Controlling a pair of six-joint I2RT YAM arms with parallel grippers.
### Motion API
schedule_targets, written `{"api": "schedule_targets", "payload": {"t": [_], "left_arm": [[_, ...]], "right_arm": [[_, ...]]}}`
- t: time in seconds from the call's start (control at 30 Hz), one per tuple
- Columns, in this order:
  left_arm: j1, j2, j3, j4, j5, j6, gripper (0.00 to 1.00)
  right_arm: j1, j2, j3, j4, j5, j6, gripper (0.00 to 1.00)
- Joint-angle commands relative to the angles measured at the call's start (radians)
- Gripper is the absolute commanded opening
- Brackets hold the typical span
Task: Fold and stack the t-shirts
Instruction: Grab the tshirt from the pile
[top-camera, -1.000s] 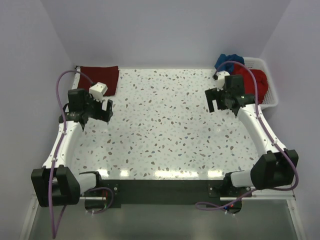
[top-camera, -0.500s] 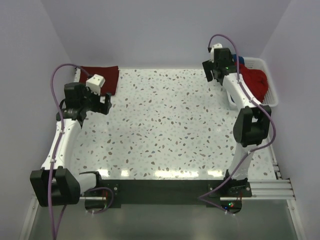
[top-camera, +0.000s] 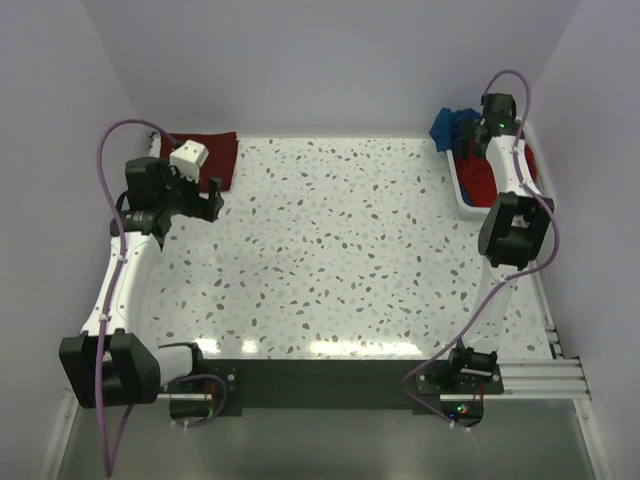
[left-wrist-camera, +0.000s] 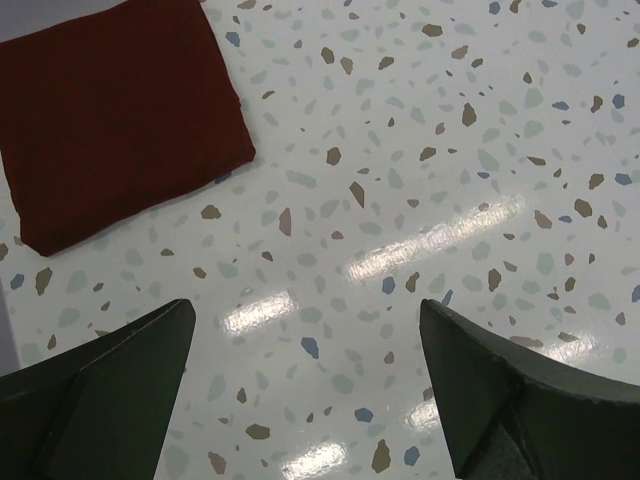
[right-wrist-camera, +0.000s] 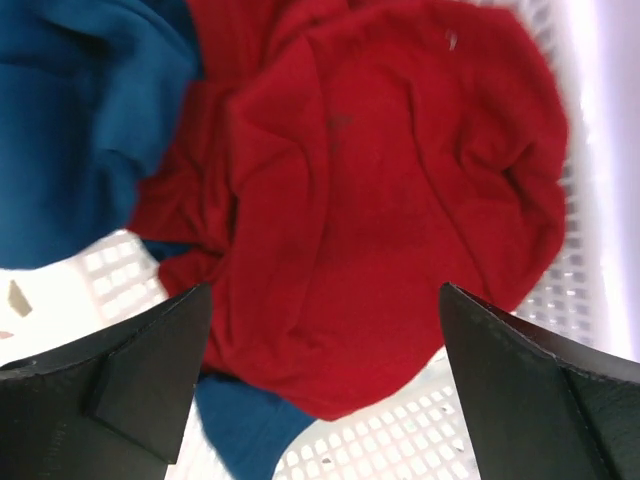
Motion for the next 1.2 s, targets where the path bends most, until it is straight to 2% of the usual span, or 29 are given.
{"api": "schedule_targets", "payload": {"t": [0.0,0.23,0.3,0.37,0.43,0.47,0.53,0.57,0.63,0.67,0.83,0.97,1.17], "left_arm": [[-0.003,0.011,0.049,0.040,0.018,-0.016,1.00],[-0.003,0.017,0.055,0.029,0.025,-0.014,1.00],[-0.002,0.014,0.061,0.029,0.027,-0.011,1.00],[-0.003,0.015,0.072,0.023,0.029,-0.006,1.00],[-0.002,0.012,0.077,0.020,0.029,-0.005,1.00],[-0.003,0.011,0.081,0.018,0.029,-0.006,1.00],[-0.002,0.005,0.084,0.015,0.029,-0.005,1.00],[-0.002,0.003,0.084,0.014,0.032,-0.005,1.00],[-0.003,-0.005,0.084,0.015,0.036,-0.008,1.00],[-0.003,-0.008,0.084,0.012,0.038,-0.009,1.00],[-0.002,-0.029,0.087,0.009,0.059,-0.020,1.00],[-0.002,-0.047,0.080,0.006,0.061,-0.028,1.00],[-0.003,-0.067,0.078,0.006,0.044,-0.048,1.00]], "right_arm": [[-0.009,0.059,0.055,-0.064,-0.041,0.073,0.98],[-0.031,0.182,0.114,-0.061,-0.019,0.084,0.98],[-0.034,0.203,0.126,-0.060,0.002,0.088,0.93],[-0.046,0.220,0.146,-0.073,0.002,0.103,0.81],[-0.057,0.213,0.147,-0.079,-0.018,0.131,0.65],[-0.069,0.185,0.144,-0.088,-0.033,0.137,0.50],[-0.078,0.142,0.111,-0.085,-0.058,0.143,0.34],[-0.080,0.115,0.097,-0.079,-0.064,0.140,0.19],[-0.083,0.027,0.060,-0.076,-0.081,0.134,0.03],[-0.083,0.000,0.051,-0.073,-0.093,0.133,0.00],[-0.083,-0.203,0.040,-0.064,-0.143,0.117,0.00],[-0.083,-0.297,0.072,-0.064,-0.203,0.117,0.00],[-0.081,-0.405,0.164,-0.073,-0.404,0.136,0.00]]}}
